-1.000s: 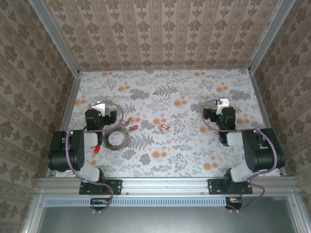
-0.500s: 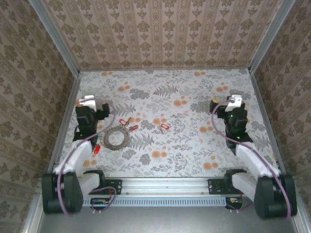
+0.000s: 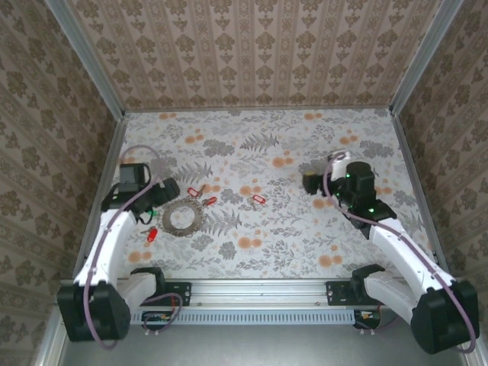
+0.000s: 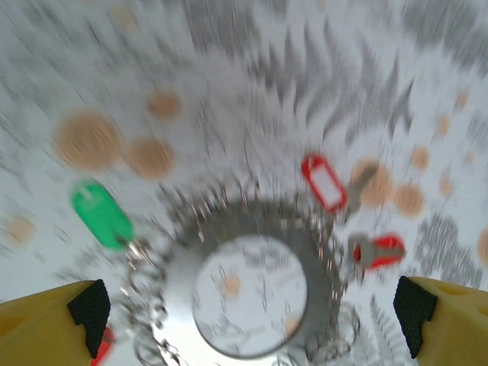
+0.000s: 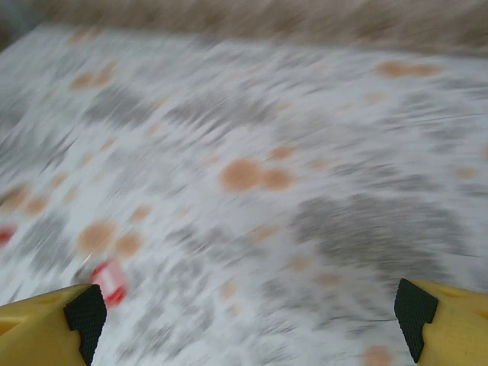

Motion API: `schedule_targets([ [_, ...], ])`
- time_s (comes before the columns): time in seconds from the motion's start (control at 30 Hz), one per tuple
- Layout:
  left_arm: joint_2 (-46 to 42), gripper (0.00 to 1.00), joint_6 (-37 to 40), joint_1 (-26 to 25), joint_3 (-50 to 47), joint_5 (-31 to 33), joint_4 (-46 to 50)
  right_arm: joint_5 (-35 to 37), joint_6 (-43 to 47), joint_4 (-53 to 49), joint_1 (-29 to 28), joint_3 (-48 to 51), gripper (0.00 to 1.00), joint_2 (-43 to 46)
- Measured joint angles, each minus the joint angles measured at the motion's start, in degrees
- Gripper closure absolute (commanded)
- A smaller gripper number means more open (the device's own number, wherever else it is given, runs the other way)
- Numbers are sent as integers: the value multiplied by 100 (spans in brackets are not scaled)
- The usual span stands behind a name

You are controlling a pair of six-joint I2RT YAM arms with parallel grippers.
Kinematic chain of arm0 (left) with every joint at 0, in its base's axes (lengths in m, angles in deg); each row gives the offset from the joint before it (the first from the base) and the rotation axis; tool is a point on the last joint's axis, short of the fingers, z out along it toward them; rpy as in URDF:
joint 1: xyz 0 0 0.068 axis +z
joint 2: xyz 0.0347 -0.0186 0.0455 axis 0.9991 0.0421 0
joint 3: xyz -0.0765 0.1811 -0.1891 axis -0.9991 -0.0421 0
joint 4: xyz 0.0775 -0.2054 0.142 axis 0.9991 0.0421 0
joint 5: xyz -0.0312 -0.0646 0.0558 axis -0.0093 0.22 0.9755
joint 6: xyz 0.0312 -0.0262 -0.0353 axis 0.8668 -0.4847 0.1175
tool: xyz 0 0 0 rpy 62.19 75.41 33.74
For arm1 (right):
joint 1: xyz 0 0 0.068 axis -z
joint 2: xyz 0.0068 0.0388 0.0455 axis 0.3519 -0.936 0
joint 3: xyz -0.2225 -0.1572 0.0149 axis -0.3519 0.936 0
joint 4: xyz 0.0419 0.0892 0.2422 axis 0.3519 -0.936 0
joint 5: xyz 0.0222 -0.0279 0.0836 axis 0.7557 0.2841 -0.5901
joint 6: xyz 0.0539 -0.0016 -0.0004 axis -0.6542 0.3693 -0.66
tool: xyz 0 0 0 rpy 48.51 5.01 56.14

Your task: Put the keys on the keyring

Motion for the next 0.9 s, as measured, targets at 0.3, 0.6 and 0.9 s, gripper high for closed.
schedule_targets([
  [0.3,1631,0,-278,-1047,-31,-997,-87,-1351,2601,-962,-1296,-234,4,-798],
  [0.6,2308,5,-254,-1394,-31,-2140,-527,-1056,3941,-1200,-2199,-828,24,-2323],
  [0.9,3104,5,-713,-2190,608,-2610,-1248,-450,3853,-1045,-1113,-1499,21,-2618],
])
